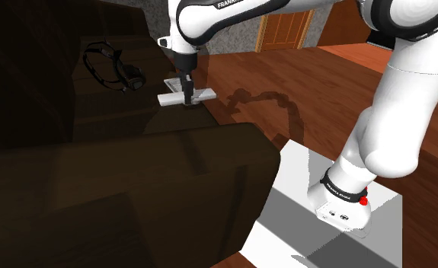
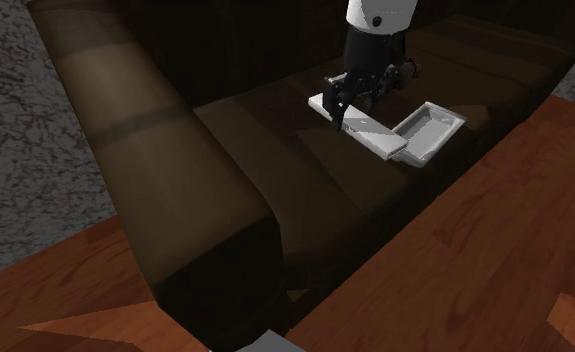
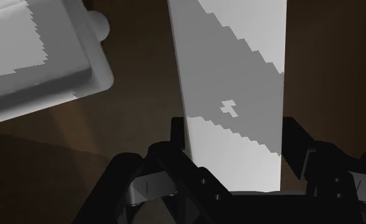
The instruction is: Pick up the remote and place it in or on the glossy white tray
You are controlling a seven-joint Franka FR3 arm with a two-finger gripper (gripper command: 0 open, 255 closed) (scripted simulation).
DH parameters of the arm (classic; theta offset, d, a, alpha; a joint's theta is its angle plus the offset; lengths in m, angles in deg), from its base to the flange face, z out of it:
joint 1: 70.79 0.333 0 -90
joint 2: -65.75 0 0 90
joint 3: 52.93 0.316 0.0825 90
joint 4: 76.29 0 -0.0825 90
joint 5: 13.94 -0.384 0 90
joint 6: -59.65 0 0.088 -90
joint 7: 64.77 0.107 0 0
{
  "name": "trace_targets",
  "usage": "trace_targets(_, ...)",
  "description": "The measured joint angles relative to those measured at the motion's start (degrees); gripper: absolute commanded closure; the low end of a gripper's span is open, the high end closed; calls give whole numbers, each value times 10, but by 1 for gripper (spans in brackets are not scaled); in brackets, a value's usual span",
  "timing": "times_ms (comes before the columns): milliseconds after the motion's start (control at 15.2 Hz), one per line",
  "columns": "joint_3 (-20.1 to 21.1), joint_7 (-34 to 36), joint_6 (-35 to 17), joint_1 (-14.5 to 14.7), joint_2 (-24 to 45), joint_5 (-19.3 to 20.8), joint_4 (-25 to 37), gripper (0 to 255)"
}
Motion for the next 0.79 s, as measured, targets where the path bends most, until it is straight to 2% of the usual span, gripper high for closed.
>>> trace_targets(330, -17, -43, 31, -27, 69, 0, 99, 255)
trace_targets(792, -36, -104, 102, -69, 201, -3, 300, 255)
